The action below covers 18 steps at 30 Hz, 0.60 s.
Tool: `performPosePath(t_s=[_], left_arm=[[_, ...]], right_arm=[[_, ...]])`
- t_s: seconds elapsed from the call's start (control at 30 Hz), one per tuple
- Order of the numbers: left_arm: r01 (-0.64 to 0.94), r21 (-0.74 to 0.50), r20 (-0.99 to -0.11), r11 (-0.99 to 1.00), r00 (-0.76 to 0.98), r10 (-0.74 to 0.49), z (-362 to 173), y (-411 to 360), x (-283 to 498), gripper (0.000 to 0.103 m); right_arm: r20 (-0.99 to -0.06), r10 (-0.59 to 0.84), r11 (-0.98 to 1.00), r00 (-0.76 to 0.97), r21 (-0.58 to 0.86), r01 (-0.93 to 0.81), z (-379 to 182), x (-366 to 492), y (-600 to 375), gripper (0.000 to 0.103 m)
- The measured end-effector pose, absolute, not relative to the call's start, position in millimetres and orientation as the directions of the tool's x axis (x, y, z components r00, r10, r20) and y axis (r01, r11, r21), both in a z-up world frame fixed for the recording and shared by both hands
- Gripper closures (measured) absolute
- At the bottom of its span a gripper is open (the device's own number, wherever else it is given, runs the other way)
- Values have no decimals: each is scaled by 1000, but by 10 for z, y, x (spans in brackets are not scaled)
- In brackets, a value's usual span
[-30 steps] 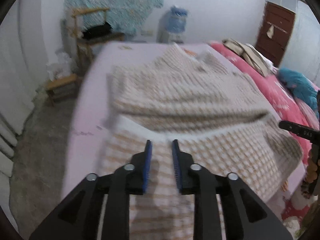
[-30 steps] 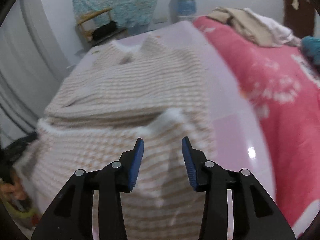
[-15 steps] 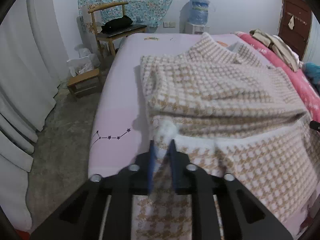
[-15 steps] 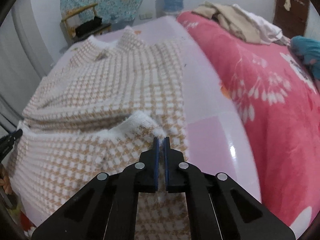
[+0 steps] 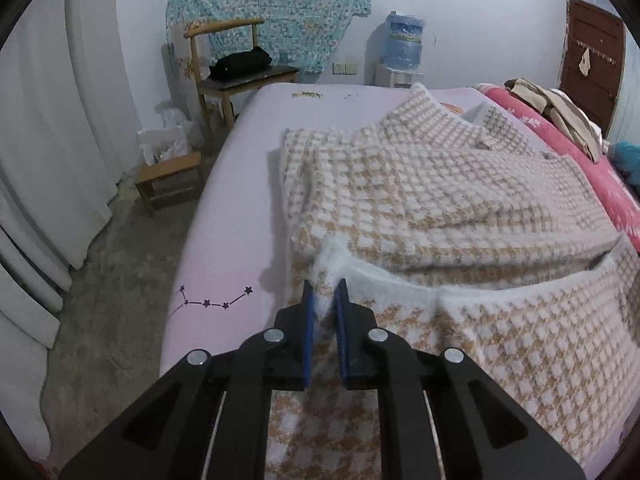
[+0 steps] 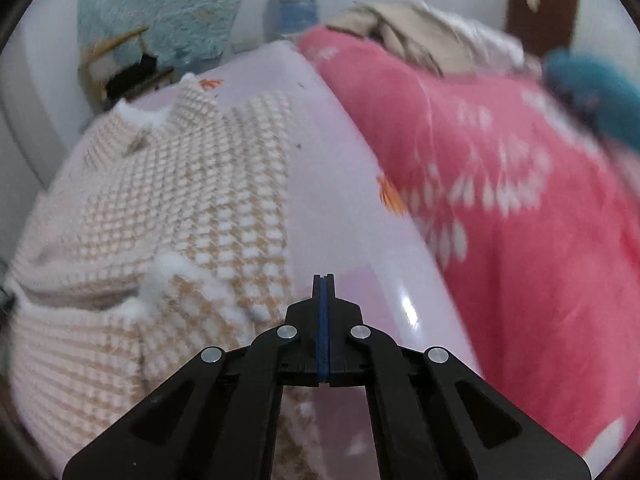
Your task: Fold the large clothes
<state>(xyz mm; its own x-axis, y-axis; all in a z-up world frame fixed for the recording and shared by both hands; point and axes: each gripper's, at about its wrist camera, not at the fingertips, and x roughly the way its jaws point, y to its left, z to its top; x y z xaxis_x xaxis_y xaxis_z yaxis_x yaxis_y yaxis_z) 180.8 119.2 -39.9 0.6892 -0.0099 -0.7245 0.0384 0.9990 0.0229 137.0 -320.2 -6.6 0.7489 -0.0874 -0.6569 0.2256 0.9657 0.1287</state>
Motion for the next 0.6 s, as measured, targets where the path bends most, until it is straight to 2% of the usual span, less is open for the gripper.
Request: performPosePath(t_s=[0.1, 0.17, 0.23, 0.3, 0.4, 0.6], left_arm=[[30, 12, -724, 999, 690, -12, -408, 1203, 1809, 93], [30, 10, -723, 1000, 691, -13, -411, 1205, 1805, 93], [30, 10, -722, 1000, 691, -13, -415, 1208, 1807, 93], [28, 6, -723, 1000, 691, -15, -416, 1209, 1815, 93], [26, 4, -723, 1000, 691, -15, -409, 1212, 1821, 93], [28, -41, -730, 999, 682, -49, -376, 1266, 1837, 89]], right_arm=[[-620, -59, 962, 782, 173, 210, 69, 1164, -3249, 99], [-585, -27, 971, 811, 177, 160, 218, 986, -3171, 92], [-552, 12, 981, 834, 168, 98, 338, 825, -3032, 74], [-549, 98, 988, 830, 156, -13, 388, 715, -2796, 74], [-608, 208, 977, 766, 167, -133, 268, 774, -2454, 74], [-702, 265, 963, 661, 164, -212, -44, 1193, -1979, 78]])
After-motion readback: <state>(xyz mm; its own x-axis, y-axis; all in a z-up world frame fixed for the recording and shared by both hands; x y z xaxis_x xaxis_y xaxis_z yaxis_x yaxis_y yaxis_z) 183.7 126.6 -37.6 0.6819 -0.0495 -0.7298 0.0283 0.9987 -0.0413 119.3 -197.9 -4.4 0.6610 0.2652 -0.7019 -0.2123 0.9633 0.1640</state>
